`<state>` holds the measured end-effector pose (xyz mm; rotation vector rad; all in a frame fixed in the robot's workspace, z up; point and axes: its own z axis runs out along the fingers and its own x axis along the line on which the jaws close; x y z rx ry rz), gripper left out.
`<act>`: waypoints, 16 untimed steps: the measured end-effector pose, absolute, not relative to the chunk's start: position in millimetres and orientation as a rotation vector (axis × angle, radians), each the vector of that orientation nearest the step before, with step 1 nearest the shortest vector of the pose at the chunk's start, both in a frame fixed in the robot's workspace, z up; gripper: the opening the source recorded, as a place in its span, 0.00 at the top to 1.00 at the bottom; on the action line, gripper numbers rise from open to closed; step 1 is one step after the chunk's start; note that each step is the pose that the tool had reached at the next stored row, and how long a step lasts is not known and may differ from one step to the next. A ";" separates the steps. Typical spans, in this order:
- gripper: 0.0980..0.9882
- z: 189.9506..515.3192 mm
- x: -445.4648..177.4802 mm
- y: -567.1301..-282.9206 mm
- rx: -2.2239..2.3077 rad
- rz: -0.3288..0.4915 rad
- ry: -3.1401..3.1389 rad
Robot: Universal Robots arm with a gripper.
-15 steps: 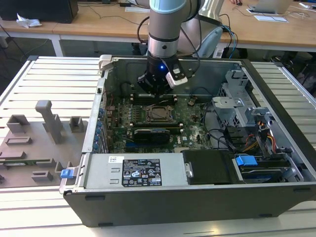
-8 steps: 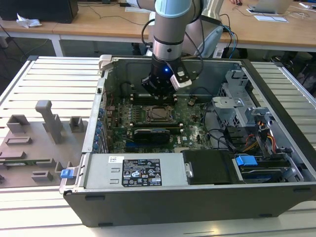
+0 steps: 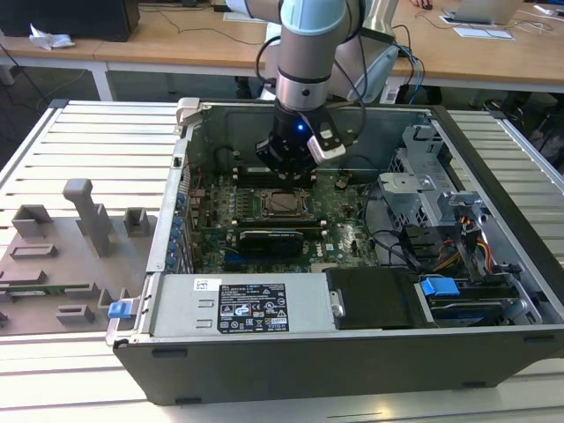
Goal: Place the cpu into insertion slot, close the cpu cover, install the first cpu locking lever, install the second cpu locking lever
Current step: 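Install the first cpu locking lever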
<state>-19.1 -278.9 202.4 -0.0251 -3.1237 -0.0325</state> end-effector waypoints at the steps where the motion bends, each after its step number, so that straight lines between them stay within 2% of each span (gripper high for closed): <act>1: 0.99 202.1 -18.6 -279.0 -0.025 -0.032 -3.123; 11: 0.99 210.8 -12.9 -276.1 -0.024 -0.023 -3.125; 16: 0.99 211.4 -16.2 -293.7 -0.024 -0.020 -3.128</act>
